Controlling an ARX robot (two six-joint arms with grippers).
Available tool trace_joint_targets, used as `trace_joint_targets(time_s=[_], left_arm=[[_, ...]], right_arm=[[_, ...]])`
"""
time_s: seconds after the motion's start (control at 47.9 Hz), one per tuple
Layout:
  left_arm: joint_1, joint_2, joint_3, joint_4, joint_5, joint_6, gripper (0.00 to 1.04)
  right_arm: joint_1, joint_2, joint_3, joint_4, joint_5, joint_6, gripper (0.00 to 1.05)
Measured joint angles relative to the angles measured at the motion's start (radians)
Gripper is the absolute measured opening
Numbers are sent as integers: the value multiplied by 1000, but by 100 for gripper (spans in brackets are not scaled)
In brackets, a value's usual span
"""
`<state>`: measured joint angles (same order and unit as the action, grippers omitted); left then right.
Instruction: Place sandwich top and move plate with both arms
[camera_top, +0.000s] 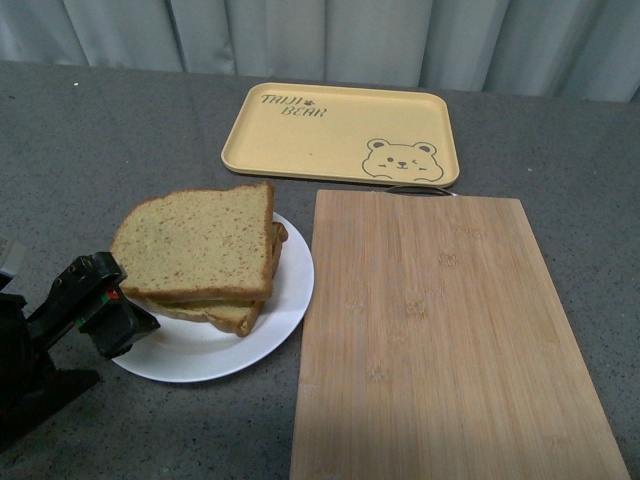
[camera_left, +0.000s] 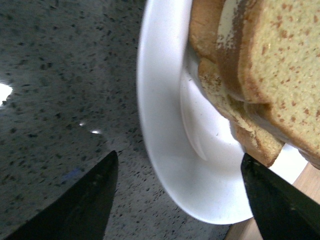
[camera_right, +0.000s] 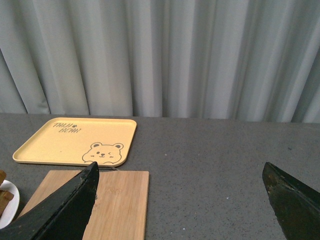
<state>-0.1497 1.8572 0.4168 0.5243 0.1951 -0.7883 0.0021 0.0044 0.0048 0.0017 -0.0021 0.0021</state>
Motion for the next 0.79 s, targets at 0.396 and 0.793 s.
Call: trace_joint_targets(time_s=[0.396, 0.793], left_arm=[[35, 108, 45, 115, 90, -115, 9], [34, 77, -11, 439, 229, -360, 4]], right_arm=[[0, 0, 0, 0, 0, 0, 95], [0, 0, 0, 0, 0, 0, 95]])
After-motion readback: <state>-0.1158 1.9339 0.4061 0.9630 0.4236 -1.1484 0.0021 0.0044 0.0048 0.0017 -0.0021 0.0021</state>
